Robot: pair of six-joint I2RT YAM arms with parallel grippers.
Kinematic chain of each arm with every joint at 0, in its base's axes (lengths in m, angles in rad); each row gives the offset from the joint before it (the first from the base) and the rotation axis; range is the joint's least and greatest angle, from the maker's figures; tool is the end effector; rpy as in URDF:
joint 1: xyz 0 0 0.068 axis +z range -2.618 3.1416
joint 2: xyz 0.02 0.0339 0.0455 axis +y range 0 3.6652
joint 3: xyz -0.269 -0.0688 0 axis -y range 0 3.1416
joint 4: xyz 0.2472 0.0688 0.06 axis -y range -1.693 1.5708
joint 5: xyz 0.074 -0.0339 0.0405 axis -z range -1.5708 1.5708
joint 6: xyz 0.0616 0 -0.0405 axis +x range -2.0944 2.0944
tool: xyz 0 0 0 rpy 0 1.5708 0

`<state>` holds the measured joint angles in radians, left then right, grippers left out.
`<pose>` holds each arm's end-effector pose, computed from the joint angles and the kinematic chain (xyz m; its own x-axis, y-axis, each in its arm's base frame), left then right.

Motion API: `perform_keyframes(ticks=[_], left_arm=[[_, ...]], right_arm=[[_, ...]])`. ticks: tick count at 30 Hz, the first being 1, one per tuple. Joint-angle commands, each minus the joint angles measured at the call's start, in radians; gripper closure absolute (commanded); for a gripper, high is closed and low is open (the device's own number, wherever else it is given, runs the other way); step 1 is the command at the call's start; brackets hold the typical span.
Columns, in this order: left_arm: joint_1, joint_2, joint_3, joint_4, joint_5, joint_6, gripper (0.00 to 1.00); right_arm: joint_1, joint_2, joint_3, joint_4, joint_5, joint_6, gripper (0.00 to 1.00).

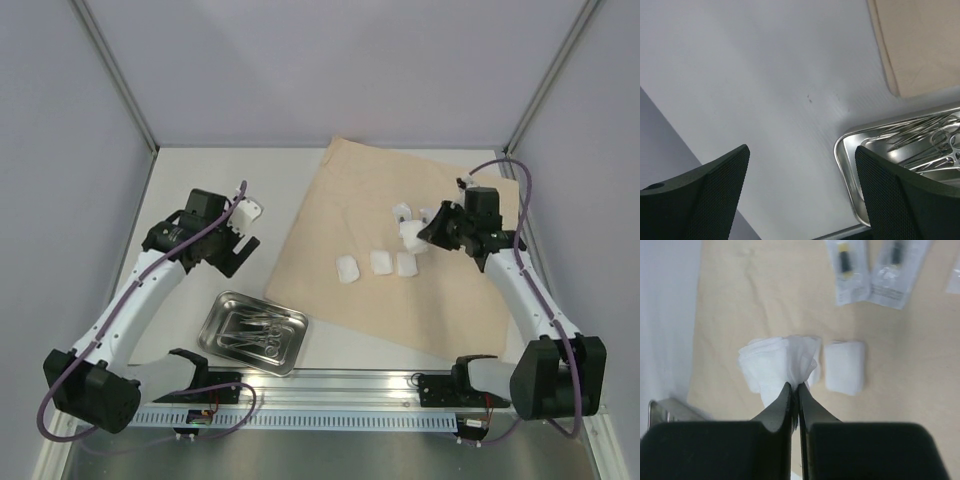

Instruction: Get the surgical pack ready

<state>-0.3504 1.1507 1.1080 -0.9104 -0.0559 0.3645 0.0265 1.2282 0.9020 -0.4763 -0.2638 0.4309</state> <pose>0.2250 -0.0786 0.2980 -0.6040 0.5997 -0.5249 0.5648 0.7868 0.2490 0.2753 0.0234 0.2485 -0.7395 0.3838 -0.5531 0.1124 0.8804 0.4606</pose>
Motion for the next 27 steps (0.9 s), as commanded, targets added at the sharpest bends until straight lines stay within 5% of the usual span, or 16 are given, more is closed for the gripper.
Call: perform_keyframes(ticks=[1,8,12,20,27], left_arm=[[0.068,-0.046,-0.004,-0.036,-0.082,-0.009,0.04],[0.275,-0.112,-0.042,-0.045,-0.048,-0.03,0.03],[0.379,-0.143,-0.1,-0.033,-0.036,-0.038,0.03],[0.458,-0.196,-0.154,-0.015,-0.076,-0.071,0.03],[0.458,-0.221,-0.157,-0.001,-0.102,-0.084,0.02]], right_arm=[[0.16,-0.033,0.084,-0.059,-0.043,-0.102,1.0],[0.617,0.056,0.195,0.065,-0.13,-0.192,1.0],[0.812,0.265,0.337,0.105,-0.137,-0.195,1.0],[0.996,0.646,0.667,0.126,-0.112,-0.021,1.0],[1.101,0.864,0.952,-0.071,-0.115,-0.321,1.0]])
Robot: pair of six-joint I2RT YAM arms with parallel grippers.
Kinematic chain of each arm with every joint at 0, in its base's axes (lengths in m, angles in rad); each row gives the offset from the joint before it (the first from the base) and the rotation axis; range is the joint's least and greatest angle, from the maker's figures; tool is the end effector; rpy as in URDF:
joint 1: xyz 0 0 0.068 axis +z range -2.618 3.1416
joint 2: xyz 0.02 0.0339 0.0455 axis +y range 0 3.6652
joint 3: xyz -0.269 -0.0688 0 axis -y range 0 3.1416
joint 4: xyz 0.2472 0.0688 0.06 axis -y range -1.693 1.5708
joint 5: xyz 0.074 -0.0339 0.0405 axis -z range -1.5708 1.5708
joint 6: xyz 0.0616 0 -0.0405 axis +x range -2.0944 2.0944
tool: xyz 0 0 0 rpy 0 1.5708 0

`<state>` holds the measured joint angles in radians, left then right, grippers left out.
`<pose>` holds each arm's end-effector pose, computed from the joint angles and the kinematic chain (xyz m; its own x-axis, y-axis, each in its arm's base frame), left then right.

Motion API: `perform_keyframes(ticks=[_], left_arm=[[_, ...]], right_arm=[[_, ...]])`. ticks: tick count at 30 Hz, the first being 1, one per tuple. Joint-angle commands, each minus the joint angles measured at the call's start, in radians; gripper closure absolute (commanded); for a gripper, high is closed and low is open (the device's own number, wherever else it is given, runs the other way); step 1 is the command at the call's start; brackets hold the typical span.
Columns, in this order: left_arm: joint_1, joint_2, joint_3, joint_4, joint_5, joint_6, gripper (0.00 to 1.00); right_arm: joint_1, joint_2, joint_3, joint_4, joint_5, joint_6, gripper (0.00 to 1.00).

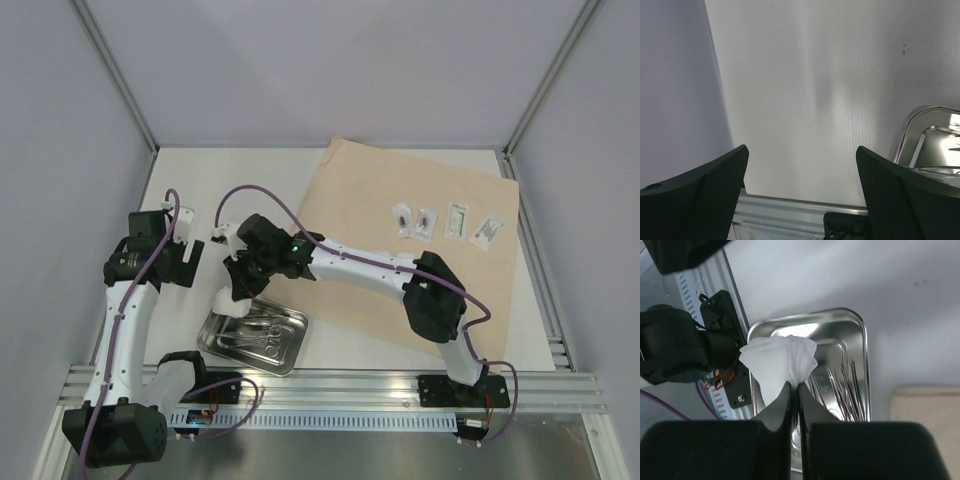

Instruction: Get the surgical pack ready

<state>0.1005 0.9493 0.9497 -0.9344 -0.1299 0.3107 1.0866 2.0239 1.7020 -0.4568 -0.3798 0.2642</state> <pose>0.1891 0.0271 0.2837 -0.8155 0.2225 -0.5343 0.0769 0.9566 0.2810 0.2054 0.4396 0.2419 -0.5623 -0.5481 -0.6191 -0.8267 0.3542 0.4372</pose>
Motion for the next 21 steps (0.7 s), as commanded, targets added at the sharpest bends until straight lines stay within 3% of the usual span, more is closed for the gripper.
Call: perform_keyframes(ticks=[1,5,21], left_arm=[[0.007,-0.023,0.0,0.025,-0.033,-0.03,0.02],[0.007,-0.032,-0.006,0.028,-0.054,-0.03,0.02],[0.007,-0.026,-0.015,0.04,-0.082,-0.032,0.01]], right_arm=[[0.047,0.094,0.186,-0.118,0.015,-0.169,1.0],[0.052,0.197,0.254,-0.148,0.031,-0.161,1.0],[0.049,0.305,0.251,-0.074,0.093,-0.117,1.0]])
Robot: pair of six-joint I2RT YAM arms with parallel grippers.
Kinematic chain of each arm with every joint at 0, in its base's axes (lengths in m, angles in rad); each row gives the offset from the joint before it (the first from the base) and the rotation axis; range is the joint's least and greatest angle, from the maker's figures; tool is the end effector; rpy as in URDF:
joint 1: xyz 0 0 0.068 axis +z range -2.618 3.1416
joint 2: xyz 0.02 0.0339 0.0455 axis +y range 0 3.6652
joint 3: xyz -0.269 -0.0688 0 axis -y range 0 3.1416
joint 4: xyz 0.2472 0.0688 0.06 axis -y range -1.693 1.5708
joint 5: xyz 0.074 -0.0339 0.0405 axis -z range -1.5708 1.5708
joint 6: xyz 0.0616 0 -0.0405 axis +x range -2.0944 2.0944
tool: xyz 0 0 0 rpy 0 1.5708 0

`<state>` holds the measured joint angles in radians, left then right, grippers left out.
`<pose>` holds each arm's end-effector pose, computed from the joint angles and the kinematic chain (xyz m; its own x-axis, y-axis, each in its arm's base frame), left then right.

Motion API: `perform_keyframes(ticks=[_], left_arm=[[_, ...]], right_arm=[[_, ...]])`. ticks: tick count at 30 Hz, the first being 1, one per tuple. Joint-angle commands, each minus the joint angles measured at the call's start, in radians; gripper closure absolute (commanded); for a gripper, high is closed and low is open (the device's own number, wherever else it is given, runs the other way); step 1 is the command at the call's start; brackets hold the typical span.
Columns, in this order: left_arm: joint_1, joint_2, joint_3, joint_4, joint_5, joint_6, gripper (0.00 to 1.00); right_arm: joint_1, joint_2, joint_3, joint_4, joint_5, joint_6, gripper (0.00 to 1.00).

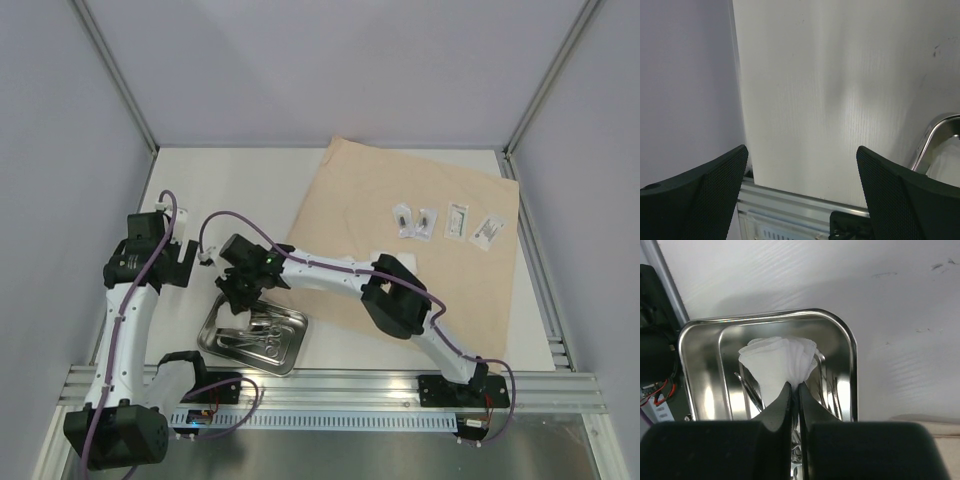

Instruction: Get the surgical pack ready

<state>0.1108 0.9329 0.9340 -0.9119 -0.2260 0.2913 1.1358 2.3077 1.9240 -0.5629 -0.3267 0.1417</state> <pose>0.1864 0.0346 0.2840 -0.8222 0.1901 -0.5364 -0.0085 0.9383 0.3456 0.2053 0.4888 0.1684 -0.4710 -0.6961 -0.5418 -0.8803 0.3307 0.3403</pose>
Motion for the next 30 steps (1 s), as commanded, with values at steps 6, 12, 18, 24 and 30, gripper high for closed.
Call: perform_keyframes(ticks=[6,12,18,24,30], left_arm=[[-0.002,-0.006,0.0,0.016,0.016,-0.014,0.01],[-0.003,-0.006,0.0,0.018,0.02,-0.014,0.01],[-0.003,-0.005,0.0,0.018,0.027,-0.012,0.01],[-0.003,-0.009,-0.001,0.013,0.033,-0.011,0.01],[-0.003,-0.009,0.0,0.008,0.053,-0.011,0.01]], right_arm=[[-0.015,0.035,0.029,0.051,0.069,0.036,1.0],[-0.019,0.045,0.03,0.049,0.112,0.048,1.0],[-0.021,0.055,0.05,0.054,0.123,0.064,1.0],[-0.021,0.075,0.059,0.049,0.132,0.076,0.94],[-0.021,0.052,0.059,0.041,0.129,0.065,0.78]])
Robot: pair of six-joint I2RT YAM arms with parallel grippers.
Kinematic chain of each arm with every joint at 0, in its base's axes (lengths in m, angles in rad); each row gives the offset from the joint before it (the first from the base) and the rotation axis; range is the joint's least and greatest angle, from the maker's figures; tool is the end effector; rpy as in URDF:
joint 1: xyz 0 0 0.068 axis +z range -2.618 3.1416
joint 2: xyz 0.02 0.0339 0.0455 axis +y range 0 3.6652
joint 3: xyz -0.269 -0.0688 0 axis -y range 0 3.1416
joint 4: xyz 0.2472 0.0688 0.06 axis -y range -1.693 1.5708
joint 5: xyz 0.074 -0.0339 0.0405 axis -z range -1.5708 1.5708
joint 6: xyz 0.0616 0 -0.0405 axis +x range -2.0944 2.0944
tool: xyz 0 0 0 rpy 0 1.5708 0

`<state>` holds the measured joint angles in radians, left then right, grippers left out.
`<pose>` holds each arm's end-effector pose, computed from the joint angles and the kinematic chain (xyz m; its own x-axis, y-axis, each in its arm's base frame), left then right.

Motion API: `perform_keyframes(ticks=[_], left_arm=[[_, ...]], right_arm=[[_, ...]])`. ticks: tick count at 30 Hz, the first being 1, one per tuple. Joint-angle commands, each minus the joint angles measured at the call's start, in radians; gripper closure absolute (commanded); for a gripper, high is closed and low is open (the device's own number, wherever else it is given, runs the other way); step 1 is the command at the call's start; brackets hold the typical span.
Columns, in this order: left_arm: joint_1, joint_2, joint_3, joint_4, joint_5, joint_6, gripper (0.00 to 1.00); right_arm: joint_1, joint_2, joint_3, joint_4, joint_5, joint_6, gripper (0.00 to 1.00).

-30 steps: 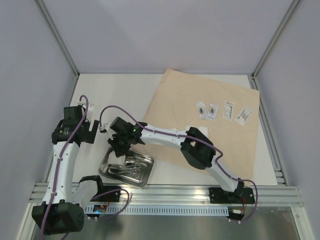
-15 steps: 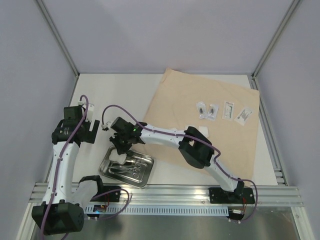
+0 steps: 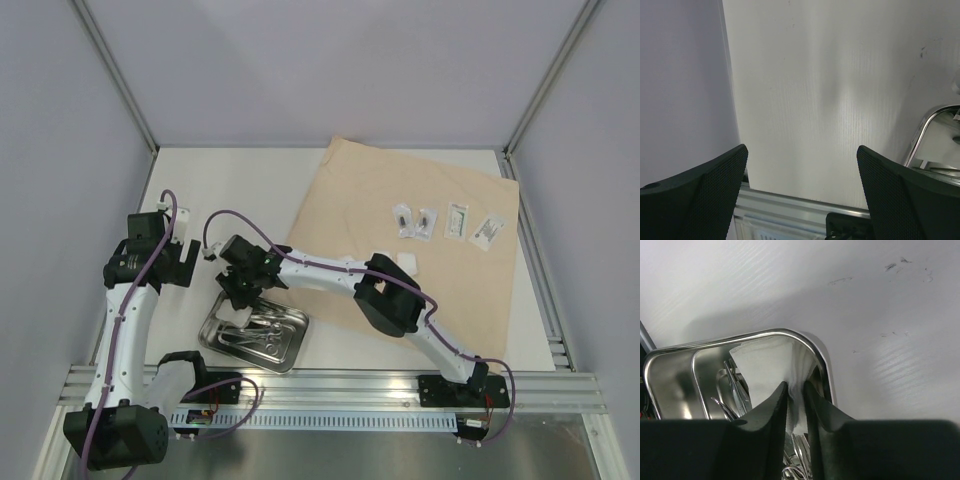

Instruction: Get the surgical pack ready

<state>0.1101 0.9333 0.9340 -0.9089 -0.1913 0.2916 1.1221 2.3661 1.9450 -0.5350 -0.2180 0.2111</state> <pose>0.1873 0.0325 0.2838 -0.8150 0.1939 -0.5461 0.0106 0.9472 0.3204 0.2221 0.4919 0.1459 -0.5422 -0.6545 -0.5269 -0.8388 0.4585 0.2936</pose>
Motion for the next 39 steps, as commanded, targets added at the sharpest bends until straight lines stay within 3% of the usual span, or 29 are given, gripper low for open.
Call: perform_keyframes(ticks=[1,10,23,27,34,39], left_arm=[[-0.003,-0.011,0.0,0.005,0.021,-0.011,0.01],[-0.003,-0.016,-0.001,0.002,0.033,-0.006,0.01],[-0.003,-0.022,-0.004,-0.002,0.05,0.0,0.01],[-0.003,-0.024,-0.006,-0.002,0.052,-0.002,0.01],[-0.003,-0.022,-0.006,-0.001,0.047,-0.002,0.01],[-0.003,-0.025,-0.006,-0.002,0.047,-0.003,0.0]], right_arm=[[-0.007,-0.013,0.038,0.01,0.02,-0.004,0.75],[-0.005,-0.082,0.043,0.009,0.034,-0.003,0.62],[-0.002,-0.163,0.032,-0.008,0.104,0.004,0.55],[0.016,-0.194,-0.03,0.021,0.149,0.02,0.6],[0.028,-0.206,-0.143,0.17,0.026,0.14,0.99],[0.028,-0.15,-0.147,0.181,0.025,0.194,1.0]])
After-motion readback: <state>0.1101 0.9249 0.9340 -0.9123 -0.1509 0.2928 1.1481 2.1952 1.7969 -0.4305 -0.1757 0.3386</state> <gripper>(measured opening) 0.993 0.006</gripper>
